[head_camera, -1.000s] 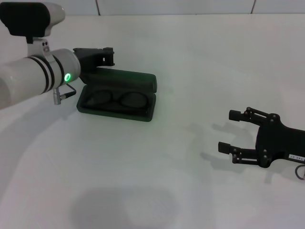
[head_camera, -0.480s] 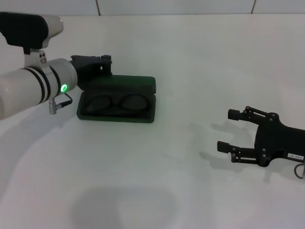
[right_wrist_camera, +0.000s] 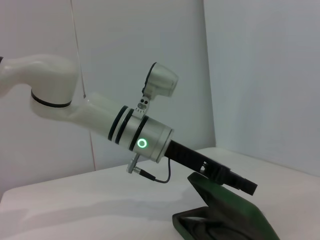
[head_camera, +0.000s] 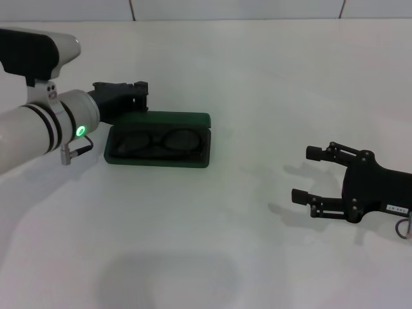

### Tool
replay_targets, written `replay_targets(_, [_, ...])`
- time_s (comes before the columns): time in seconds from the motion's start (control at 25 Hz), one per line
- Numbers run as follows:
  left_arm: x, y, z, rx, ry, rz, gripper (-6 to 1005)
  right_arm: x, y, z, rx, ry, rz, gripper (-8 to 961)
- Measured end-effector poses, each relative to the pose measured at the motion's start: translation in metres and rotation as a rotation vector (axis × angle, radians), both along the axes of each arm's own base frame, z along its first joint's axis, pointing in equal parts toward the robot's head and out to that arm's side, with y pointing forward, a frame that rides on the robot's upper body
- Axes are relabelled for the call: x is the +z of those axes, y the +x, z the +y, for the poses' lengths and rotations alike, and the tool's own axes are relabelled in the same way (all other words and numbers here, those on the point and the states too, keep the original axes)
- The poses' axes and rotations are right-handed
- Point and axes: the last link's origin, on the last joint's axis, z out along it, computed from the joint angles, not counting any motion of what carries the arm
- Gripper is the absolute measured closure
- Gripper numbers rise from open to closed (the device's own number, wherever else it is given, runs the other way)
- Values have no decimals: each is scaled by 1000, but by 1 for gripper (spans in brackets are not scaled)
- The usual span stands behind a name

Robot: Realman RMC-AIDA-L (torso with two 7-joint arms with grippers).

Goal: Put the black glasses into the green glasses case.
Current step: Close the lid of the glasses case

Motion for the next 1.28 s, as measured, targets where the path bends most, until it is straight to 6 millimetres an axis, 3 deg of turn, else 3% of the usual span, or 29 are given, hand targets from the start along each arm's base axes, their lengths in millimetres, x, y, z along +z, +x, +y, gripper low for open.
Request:
replay_targets(0.88, [-12, -23, -25, -104, 13, -40, 847, -1, -1, 0, -9, -7, 7, 96])
replay_targets(1.28, [-13, -23, -32, -147, -6, -64, 843, 0, 1, -1, -16, -5, 8, 96])
